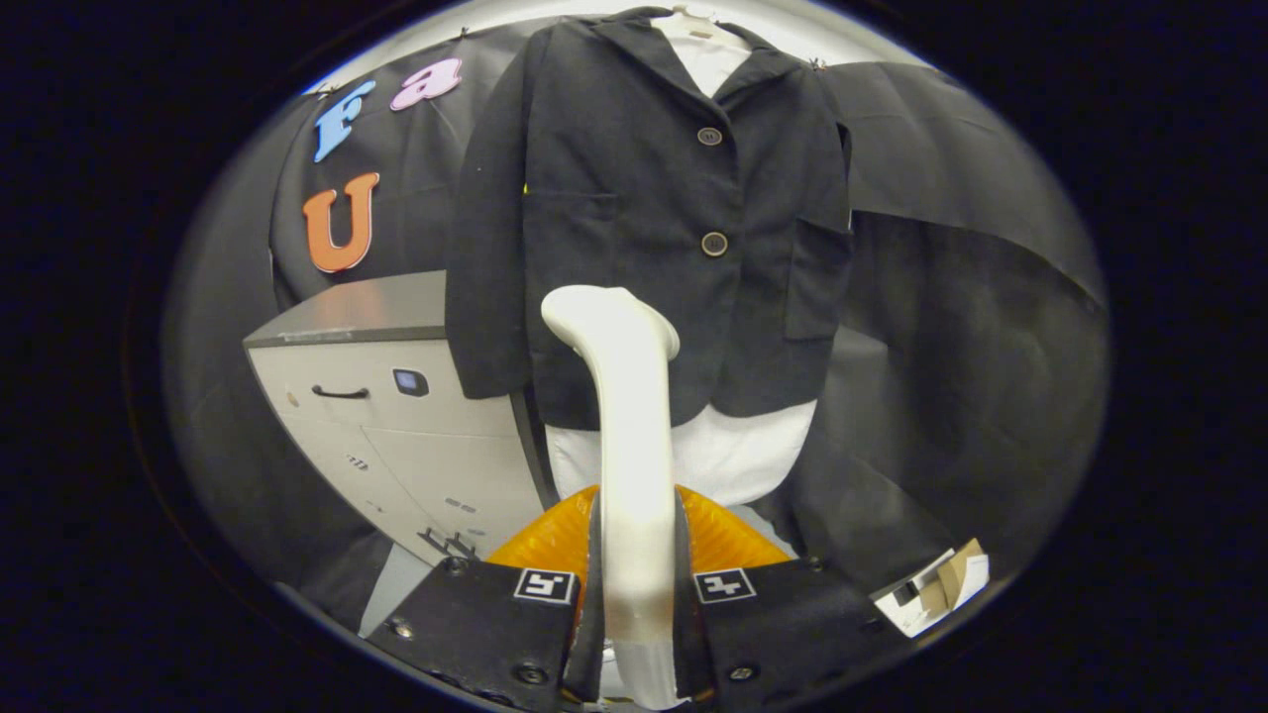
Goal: Iron the clothes twice with a garment steamer, once on the left side and once on the right side.
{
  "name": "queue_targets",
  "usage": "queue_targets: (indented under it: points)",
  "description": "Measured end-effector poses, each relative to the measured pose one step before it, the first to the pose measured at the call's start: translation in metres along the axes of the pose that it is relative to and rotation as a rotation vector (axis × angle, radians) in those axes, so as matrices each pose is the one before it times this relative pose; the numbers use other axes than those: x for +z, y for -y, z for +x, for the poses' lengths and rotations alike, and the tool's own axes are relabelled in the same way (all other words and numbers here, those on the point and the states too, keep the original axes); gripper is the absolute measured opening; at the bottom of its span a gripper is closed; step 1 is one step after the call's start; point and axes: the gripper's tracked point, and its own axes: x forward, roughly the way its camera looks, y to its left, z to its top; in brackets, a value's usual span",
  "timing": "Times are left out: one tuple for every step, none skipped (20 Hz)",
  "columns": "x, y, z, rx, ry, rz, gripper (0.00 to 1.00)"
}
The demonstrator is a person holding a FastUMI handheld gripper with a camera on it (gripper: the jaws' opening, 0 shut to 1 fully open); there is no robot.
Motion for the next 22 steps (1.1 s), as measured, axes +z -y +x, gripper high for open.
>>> queue_targets:
  points:
    - [-0.00128,0.00332,-0.00199,0.00276,0.00242,-0.00090,0.30]
    - [0.00227,-0.00029,-0.00184,0.00654,0.00072,0.00269,0.30]
    - [0.00305,0.00003,-0.00366,0.01041,0.00142,0.01210,0.31]
    - [0.00491,-0.00040,-0.00312,0.00824,0.00286,0.00763,0.31]
    - [0.00443,0.00115,-0.00427,0.00663,0.00708,0.00850,0.31]
    - [0.00612,-0.00006,-0.00518,0.00943,0.00996,0.00842,0.31]
    - [0.00536,0.00218,-0.00838,0.01356,0.00946,0.01475,0.31]
    - [0.00671,0.00100,-0.00833,0.01536,0.00693,0.01909,0.31]
    - [0.00225,0.00434,-0.00762,0.01375,0.01135,0.02297,0.30]
    - [0.00764,0.00191,-0.00765,0.01078,0.01378,0.01691,0.31]
    - [0.01064,0.00035,-0.00749,0.00952,0.01922,0.01321,0.31]
    - [0.01290,0.00092,-0.00713,0.00719,0.02253,0.01338,0.31]
    - [0.01362,0.00234,-0.00729,0.00574,0.02503,0.01349,0.31]
    - [0.01491,0.00221,-0.00704,0.00307,0.02741,0.00957,0.31]
    - [0.01405,0.00408,-0.00590,0.00278,0.02810,0.01080,0.31]
    - [0.01555,0.00258,-0.00498,0.00139,0.02850,0.00976,0.31]
    - [0.01655,0.00414,-0.00456,-0.00184,0.02742,0.00949,0.30]
    - [0.01554,0.00459,-0.00245,-0.00664,0.03029,0.00632,0.30]
    - [0.01565,0.00769,-0.00215,-0.00792,0.02951,0.00594,0.30]
    - [0.01643,0.00609,-0.00030,-0.01087,0.02928,0.00309,0.30]
    - [0.01560,0.00781,0.00025,-0.01314,0.03077,0.00443,0.30]
    - [0.01449,0.00652,0.00114,-0.01263,0.02686,-0.00001,0.30]
